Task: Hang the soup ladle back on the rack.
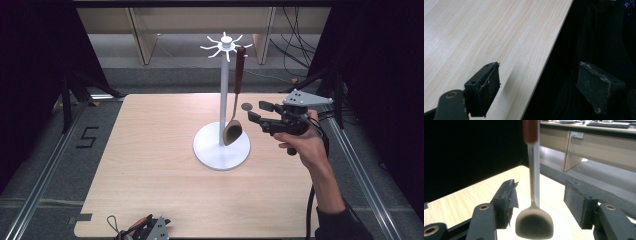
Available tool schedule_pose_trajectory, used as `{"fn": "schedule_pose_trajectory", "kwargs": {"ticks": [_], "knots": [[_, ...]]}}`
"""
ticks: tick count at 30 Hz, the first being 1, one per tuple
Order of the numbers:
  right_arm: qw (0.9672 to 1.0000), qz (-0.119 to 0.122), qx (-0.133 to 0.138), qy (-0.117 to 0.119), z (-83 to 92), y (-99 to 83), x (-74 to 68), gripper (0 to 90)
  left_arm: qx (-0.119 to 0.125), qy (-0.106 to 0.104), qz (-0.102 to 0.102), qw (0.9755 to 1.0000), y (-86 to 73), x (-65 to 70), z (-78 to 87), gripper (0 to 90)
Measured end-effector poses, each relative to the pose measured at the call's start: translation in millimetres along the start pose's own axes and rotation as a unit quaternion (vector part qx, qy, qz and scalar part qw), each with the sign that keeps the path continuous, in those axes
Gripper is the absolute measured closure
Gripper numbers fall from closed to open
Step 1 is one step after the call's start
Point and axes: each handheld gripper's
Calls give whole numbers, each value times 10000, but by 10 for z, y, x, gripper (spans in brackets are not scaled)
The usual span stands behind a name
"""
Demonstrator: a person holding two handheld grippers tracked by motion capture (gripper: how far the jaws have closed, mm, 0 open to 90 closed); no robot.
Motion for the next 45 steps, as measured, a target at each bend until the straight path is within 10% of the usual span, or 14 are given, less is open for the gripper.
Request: {"fn": "schedule_pose_trajectory", "kwargs": {"ticks": [45], "knots": [[9918,-158,-1238,265,-263,-734,3,393,20,-82,-57,9999,11,13,6,181]]}}
Point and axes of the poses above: each handheld gripper's, and its own axes: z roughly backward along the jaws, y roughly out of its top, x roughly to its right, and after that the axes turned 9 degrees about -x, right-handed
